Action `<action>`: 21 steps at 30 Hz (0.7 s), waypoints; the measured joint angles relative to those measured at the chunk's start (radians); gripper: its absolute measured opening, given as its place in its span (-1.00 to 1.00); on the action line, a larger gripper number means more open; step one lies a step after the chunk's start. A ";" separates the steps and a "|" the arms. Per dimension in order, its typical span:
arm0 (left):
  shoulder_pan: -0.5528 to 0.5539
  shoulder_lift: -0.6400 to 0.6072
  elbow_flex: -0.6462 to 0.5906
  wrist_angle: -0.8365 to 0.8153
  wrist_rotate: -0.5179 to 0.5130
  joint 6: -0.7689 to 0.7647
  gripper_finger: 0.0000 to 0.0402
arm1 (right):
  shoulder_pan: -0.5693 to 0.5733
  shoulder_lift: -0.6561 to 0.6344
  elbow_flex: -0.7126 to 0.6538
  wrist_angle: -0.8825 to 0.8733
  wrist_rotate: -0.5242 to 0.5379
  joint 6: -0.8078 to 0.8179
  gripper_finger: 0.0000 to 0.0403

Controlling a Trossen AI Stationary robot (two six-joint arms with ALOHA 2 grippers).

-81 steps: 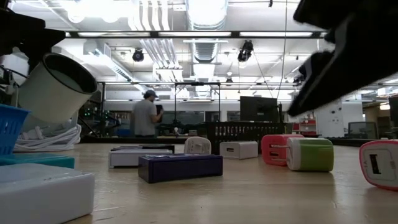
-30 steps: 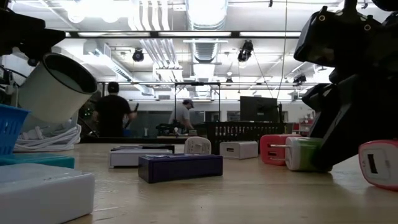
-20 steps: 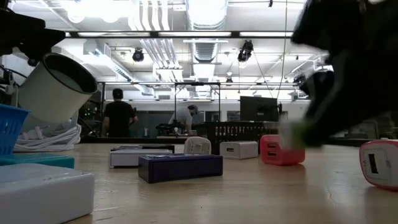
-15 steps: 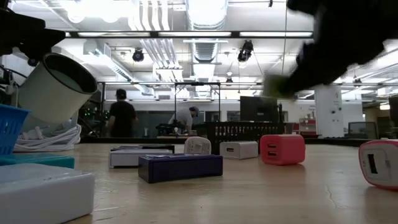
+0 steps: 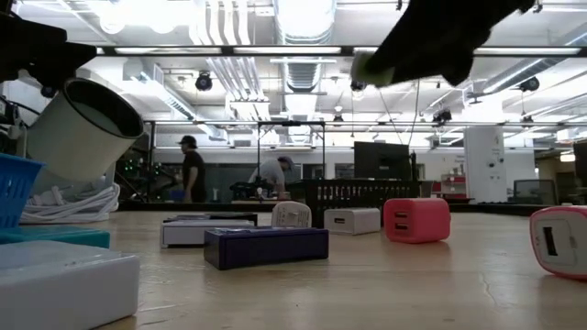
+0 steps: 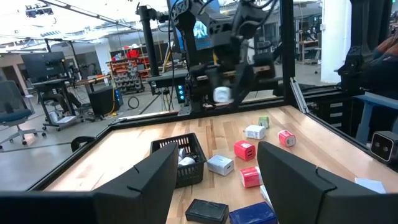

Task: Pick & Place Office items
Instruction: Put the left green charger adapter into the black bin

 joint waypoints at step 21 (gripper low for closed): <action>0.000 0.000 0.000 0.000 0.000 0.000 0.12 | -0.265 0.074 -0.011 -0.131 -0.058 0.207 -0.29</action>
